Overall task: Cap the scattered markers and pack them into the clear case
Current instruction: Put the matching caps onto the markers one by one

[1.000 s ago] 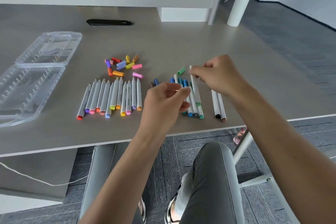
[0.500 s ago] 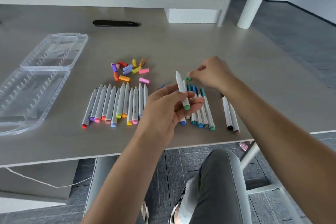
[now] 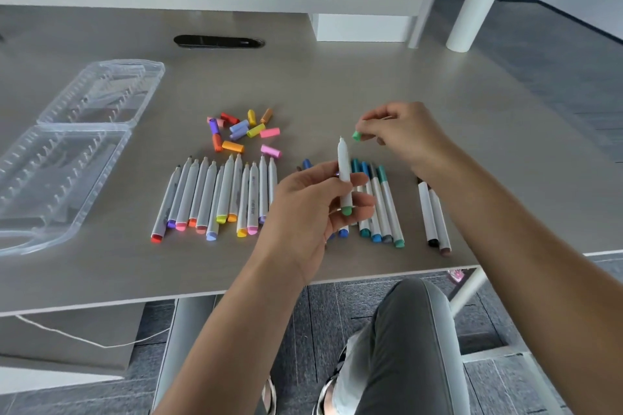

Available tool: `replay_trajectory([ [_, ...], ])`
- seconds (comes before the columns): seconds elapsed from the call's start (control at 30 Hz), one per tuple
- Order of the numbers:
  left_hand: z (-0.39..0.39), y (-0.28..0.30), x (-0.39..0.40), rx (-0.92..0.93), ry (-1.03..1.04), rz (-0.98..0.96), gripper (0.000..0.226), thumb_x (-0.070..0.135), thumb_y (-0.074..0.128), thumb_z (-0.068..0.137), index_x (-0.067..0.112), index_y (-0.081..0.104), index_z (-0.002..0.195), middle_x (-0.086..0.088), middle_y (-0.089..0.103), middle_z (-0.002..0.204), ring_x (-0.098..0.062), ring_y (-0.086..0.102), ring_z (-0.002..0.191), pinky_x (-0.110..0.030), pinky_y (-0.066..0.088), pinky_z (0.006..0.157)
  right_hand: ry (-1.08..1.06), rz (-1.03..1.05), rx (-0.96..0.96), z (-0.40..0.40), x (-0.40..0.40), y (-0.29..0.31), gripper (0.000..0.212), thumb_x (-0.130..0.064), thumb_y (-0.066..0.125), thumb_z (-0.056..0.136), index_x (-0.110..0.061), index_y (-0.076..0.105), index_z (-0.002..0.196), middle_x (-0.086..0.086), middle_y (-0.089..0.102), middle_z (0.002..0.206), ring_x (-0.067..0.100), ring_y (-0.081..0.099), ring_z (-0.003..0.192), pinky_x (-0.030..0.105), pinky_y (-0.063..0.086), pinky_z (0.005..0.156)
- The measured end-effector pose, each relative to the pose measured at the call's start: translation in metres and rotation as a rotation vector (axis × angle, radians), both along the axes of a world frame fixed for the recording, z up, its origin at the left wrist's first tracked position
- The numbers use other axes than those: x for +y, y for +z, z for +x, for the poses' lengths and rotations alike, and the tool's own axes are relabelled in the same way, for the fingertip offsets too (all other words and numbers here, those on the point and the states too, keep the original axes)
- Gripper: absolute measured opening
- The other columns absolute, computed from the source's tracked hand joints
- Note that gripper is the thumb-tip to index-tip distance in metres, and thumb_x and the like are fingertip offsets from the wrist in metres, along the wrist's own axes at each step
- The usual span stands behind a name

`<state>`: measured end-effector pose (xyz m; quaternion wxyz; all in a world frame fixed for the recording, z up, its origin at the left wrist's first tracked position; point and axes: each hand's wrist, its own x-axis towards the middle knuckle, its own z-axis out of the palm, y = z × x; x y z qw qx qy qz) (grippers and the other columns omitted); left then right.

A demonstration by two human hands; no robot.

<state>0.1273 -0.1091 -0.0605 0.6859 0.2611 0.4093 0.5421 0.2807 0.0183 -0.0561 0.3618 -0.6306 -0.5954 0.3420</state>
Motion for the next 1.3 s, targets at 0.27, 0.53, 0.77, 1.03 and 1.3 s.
replay_trajectory([
  [0.27, 0.012, -0.003, -0.004, 0.034, -0.068, -0.013, 0.034, -0.011, 0.049, 0.096, 0.0, 0.064, 0.126, -0.018, 0.074, 0.096, -0.021, 0.063, 0.063, -0.028, 0.055, 0.057, 0.1, -0.187, 0.156, 0.021, -0.022, 0.01, 0.004, -0.025, 0.076, 0.092, -0.023, 0.078, 0.094, -0.005, 0.08, 0.089, 0.005, 0.056, 0.069, 0.025, 0.043, 0.066],
  [0.53, 0.024, 0.0, -0.013, 0.062, -0.019, -0.04, 0.027, -0.014, 0.048, 0.096, 0.003, 0.068, 0.105, -0.021, 0.073, 0.09, -0.017, 0.051, 0.06, -0.026, 0.044, 0.053, 0.124, -0.091, 0.117, 0.026, -0.048, 0.008, 0.007, -0.023, 0.077, 0.092, -0.021, 0.08, 0.097, -0.01, 0.077, 0.079, 0.003, 0.058, 0.066, 0.02, 0.046, 0.061],
  [0.77, 0.038, 0.003, -0.014, 0.165, -0.064, 0.03, 0.029, -0.01, 0.049, 0.097, -0.002, 0.068, 0.117, -0.023, 0.07, 0.095, -0.017, 0.053, 0.062, -0.027, 0.049, 0.056, 0.062, -0.011, 0.18, 0.035, -0.068, 0.011, 0.006, -0.016, 0.072, 0.096, -0.019, 0.077, 0.097, -0.007, 0.074, 0.08, 0.0, 0.057, 0.055, 0.015, 0.045, 0.052],
  [1.03, 0.032, -0.004, -0.033, 0.947, 0.107, 0.382, 0.018, 0.032, 0.059, 0.1, 0.026, 0.073, 0.109, 0.016, 0.072, 0.1, 0.005, 0.064, 0.095, -0.019, 0.05, 0.083, -0.039, 0.059, -0.182, 0.055, -0.055, 0.009, 0.006, -0.022, 0.076, 0.092, -0.017, 0.075, 0.093, 0.002, 0.072, 0.08, 0.017, 0.068, 0.067, 0.029, 0.06, 0.065],
  [1.3, 0.024, -0.032, -0.039, 1.455, 0.189, 0.532, 0.038, 0.032, 0.057, 0.1, 0.014, 0.061, 0.133, -0.001, 0.059, 0.131, -0.021, 0.049, 0.126, -0.04, 0.043, 0.104, -0.159, 0.245, -0.676, 0.05, -0.073, -0.004, 0.027, -0.042, 0.055, 0.101, -0.023, 0.073, 0.109, 0.001, 0.072, 0.101, 0.026, 0.067, 0.091, 0.032, 0.05, 0.074],
])
